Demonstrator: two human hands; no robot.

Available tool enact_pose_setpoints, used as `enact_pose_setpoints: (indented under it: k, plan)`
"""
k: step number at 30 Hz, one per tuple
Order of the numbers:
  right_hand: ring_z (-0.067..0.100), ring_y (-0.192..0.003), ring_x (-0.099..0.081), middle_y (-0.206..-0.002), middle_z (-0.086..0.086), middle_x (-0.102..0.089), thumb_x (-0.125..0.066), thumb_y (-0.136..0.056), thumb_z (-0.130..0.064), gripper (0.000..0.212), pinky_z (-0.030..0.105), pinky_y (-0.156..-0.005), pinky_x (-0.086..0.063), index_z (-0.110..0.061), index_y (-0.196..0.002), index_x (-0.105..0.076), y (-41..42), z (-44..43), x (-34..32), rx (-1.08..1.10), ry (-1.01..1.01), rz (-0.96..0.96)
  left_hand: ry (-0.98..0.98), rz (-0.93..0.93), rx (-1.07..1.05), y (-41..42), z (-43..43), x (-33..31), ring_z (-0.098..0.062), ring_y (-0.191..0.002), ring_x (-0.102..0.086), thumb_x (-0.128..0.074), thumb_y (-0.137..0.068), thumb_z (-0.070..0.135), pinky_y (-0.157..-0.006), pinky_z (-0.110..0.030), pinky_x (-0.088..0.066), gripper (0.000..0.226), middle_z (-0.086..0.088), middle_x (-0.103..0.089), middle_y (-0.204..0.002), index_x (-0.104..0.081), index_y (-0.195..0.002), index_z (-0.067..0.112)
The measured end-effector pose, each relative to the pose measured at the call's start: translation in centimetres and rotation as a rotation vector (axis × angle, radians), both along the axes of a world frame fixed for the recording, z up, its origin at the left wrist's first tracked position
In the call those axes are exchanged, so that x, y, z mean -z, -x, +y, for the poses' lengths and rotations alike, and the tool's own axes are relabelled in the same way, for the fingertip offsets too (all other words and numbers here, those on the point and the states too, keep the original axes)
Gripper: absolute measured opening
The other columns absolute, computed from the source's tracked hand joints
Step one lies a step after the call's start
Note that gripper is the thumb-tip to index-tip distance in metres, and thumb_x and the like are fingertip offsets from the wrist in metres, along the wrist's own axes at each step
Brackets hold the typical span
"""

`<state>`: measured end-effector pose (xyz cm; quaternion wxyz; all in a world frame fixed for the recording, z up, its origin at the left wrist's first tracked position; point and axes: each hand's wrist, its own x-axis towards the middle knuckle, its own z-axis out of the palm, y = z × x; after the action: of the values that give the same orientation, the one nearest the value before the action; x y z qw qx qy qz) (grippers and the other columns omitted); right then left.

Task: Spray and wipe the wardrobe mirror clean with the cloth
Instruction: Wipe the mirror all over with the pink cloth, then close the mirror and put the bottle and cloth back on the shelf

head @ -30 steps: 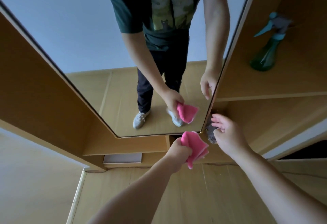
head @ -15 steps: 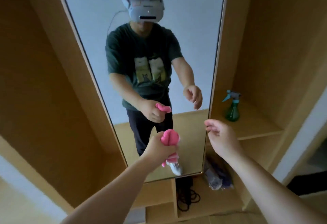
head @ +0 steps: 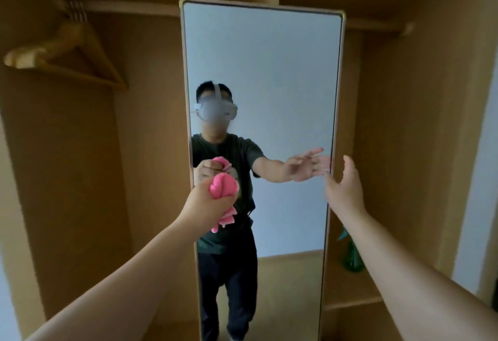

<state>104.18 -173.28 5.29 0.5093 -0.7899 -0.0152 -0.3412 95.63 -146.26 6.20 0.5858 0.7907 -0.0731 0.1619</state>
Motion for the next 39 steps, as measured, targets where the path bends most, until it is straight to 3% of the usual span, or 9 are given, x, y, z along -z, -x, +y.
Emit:
enact_pose_setpoints:
  k: [7, 11, 16, 23, 26, 30, 33, 36, 39]
  plan:
    - [0.018, -0.102, -0.055, -0.109, 0.000, -0.055, -0.045, -0.094, -0.020, 0.038, 0.025, -0.069, -0.041, -0.016, -0.132, -0.045, -2.9, -0.2, -3.3, -0.190, -0.093, 0.058, 0.010, -0.056, -0.026, -0.7, -1.6, -3.3, -0.022, -0.047, -0.060, -0.064, -0.088, 0.008, -0.040, -0.030, -0.050, 0.030, -0.006, -0.059, -0.053, -0.056, -0.115, 0.017]
    - [0.021, -0.107, -0.056, -0.118, 0.007, -0.056, -0.052, -0.095, -0.025, 0.043, 0.026, -0.076, -0.043, -0.008, -0.133, -0.041, -3.5, -1.5, -2.9, -0.171, -0.212, 0.009, 0.016, -0.100, -0.013, -1.2, -2.6, -3.5, -0.025, -0.048, -0.058, -0.064, -0.087, 0.005, -0.055, -0.045, -0.053, 0.023, -0.006, -0.058, -0.052, -0.058, -0.105, 0.018]
    - [0.027, -0.136, -0.039, -0.150, 0.010, -0.038, -0.047, -0.098, -0.033, 0.061, 0.035, -0.097, -0.035, -0.015, -0.150, -0.022, -4.1, -1.8, -3.4, -0.270, -0.193, 0.096, 0.048, -0.103, -0.012, -1.8, -3.7, -4.0, -0.022, -0.042, -0.054, -0.062, -0.087, 0.001, -0.039, -0.029, -0.047, 0.018, -0.001, -0.051, -0.045, -0.055, -0.098, 0.014]
    - [0.014, -0.132, -0.040, -0.139, -0.006, -0.050, -0.030, -0.105, -0.028, 0.047, 0.024, -0.103, -0.031, -0.019, -0.152, -0.025, -1.5, -1.9, -1.6, -0.261, -0.100, -0.053, 0.042, -0.167, -0.012, -1.8, -3.4, -4.2, -0.027, -0.051, -0.062, -0.061, -0.086, 0.005, -0.047, -0.034, -0.048, 0.013, -0.010, -0.059, -0.057, -0.059, -0.096, 0.013]
    - [0.020, -0.130, -0.048, -0.141, 0.003, -0.052, -0.035, -0.104, -0.028, 0.046, 0.036, -0.110, -0.038, -0.018, -0.149, -0.032, 0.2, -1.8, -0.4, -0.150, -0.033, -0.170, 0.041, -0.174, -0.008, -1.6, -2.5, -4.4, -0.026, -0.052, -0.064, -0.059, -0.084, 0.007, -0.051, -0.036, -0.047, 0.016, -0.006, -0.063, -0.056, -0.059, -0.098, 0.015]
    - [0.010, -0.095, -0.060, -0.115, -0.001, -0.063, -0.045, -0.101, -0.017, 0.038, 0.015, -0.083, -0.045, -0.016, -0.139, -0.049, 2.6, -0.3, 0.5, -0.061, -0.096, -0.332, 0.061, -0.215, 0.041, -0.7, -0.4, -4.7, -0.025, -0.049, -0.061, -0.061, -0.086, 0.004, -0.048, -0.035, -0.047, 0.017, -0.006, -0.062, -0.057, -0.059, -0.099, 0.015]
    - [0.016, -0.070, -0.053, -0.083, 0.006, -0.058, -0.050, -0.098, -0.013, 0.036, 0.021, -0.061, -0.043, -0.020, -0.134, -0.052, 4.6, 2.0, 0.9, -0.037, -0.156, -0.418, 0.014, -0.201, 0.078, -0.3, 2.3, -4.9, -0.024, -0.049, -0.062, -0.063, -0.089, 0.007, -0.046, -0.033, -0.050, 0.017, -0.013, -0.066, -0.065, -0.058, -0.104, 0.014]
    - [0.011, -0.070, -0.054, -0.086, 0.002, -0.057, -0.051, -0.097, -0.015, 0.036, 0.010, -0.057, -0.043, -0.020, -0.132, -0.053, 6.4, 4.8, 1.3, 0.030, -0.073, -0.508, 0.015, -0.182, 0.087, -0.6, 4.9, -5.0, -0.023, -0.050, -0.061, -0.064, -0.088, 0.007, -0.046, -0.034, -0.052, 0.019, -0.008, -0.066, -0.062, -0.058, -0.103, 0.015]
    - [0.011, -0.071, -0.056, -0.089, 0.001, -0.056, -0.052, -0.097, -0.018, 0.037, 0.017, -0.062, -0.048, -0.011, -0.133, -0.056, 7.3, 7.1, 1.9, 0.102, 0.077, -0.611, 0.015, -0.177, 0.102, -0.4, 6.7, -5.1, -0.022, -0.049, -0.060, -0.066, -0.088, 0.008, -0.040, -0.029, -0.051, 0.019, -0.009, -0.067, -0.065, -0.057, -0.102, 0.015]
